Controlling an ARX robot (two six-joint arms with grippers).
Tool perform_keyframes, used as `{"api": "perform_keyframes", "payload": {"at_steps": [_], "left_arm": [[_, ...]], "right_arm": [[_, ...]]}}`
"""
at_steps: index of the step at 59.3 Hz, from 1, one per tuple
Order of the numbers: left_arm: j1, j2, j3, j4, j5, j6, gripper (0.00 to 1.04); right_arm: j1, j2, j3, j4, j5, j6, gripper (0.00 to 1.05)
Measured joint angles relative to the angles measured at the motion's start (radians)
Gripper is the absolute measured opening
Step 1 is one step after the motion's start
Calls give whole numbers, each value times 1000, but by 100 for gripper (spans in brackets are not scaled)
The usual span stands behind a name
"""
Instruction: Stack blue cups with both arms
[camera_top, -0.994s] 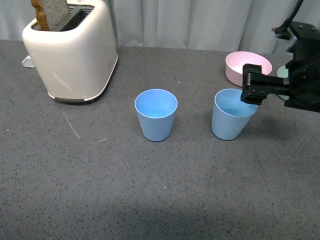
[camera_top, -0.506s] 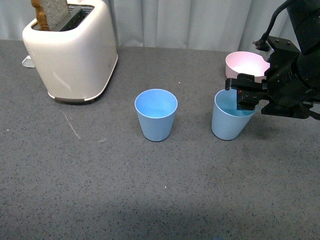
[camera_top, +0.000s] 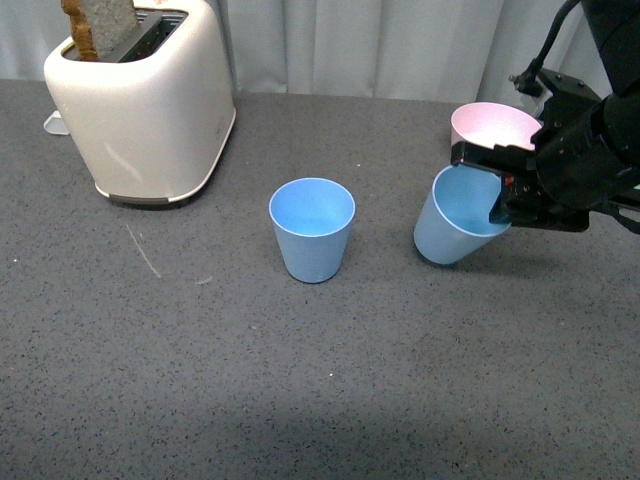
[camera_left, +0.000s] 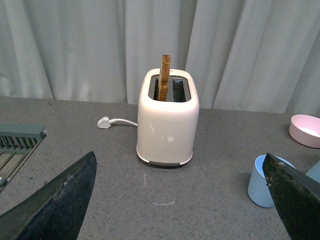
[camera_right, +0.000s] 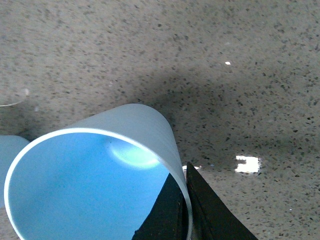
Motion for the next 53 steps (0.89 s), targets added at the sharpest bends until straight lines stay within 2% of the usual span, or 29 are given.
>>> {"api": "perform_keyframes", "payload": {"at_steps": [13,25,39,53], "left_arm": [[0,0,0,0,0,0,98],[0,0,0,0,0,0,98],[0,0,0,0,0,0,98],[0,0,0,0,0,0,98]], "right_arm": [[27,-110,27,-21,-94,34,1],[107,-149,74,-35,-156,55,1],[198,-129,78,-37,-150,77,1],[213,-86,78,-37,-135,93,1]]}}
